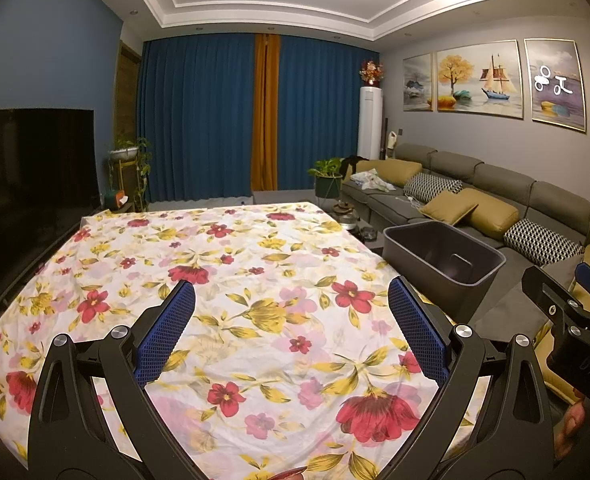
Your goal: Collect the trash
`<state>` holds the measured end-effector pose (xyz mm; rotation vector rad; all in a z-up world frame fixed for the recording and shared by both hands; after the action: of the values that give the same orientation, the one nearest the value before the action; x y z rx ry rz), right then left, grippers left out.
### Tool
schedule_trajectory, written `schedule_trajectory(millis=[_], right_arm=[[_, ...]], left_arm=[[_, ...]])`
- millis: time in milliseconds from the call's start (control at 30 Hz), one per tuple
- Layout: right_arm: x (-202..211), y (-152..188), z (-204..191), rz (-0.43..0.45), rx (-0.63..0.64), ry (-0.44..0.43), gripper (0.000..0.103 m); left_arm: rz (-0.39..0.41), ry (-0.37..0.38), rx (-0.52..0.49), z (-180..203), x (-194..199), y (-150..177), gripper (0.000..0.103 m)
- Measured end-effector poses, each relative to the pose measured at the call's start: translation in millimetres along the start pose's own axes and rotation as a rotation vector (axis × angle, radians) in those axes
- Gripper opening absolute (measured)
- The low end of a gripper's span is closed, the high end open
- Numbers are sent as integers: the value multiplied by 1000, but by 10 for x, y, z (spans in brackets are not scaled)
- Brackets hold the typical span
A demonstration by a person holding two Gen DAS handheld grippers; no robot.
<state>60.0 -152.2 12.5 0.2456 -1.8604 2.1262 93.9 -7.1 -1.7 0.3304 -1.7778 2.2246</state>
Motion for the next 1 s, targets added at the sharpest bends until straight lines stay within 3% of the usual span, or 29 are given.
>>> schedule_trajectory(millis=[1000], right_arm=[[-8,-10,12,0,-2,1,97]], left_arm=[[4,0,-2,7,10,-13,95]])
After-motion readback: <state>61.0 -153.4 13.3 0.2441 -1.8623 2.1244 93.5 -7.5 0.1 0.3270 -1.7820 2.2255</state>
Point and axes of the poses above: each gripper's, at about its wrist camera, not at the fingertips, and x roughly against the way its jaws point, z to its right, y to its underside, the point moved 2 cm from there along -x, roughly the way its jaws point, and after that the axes turned 12 degrees about x, right-handed, at the moved point
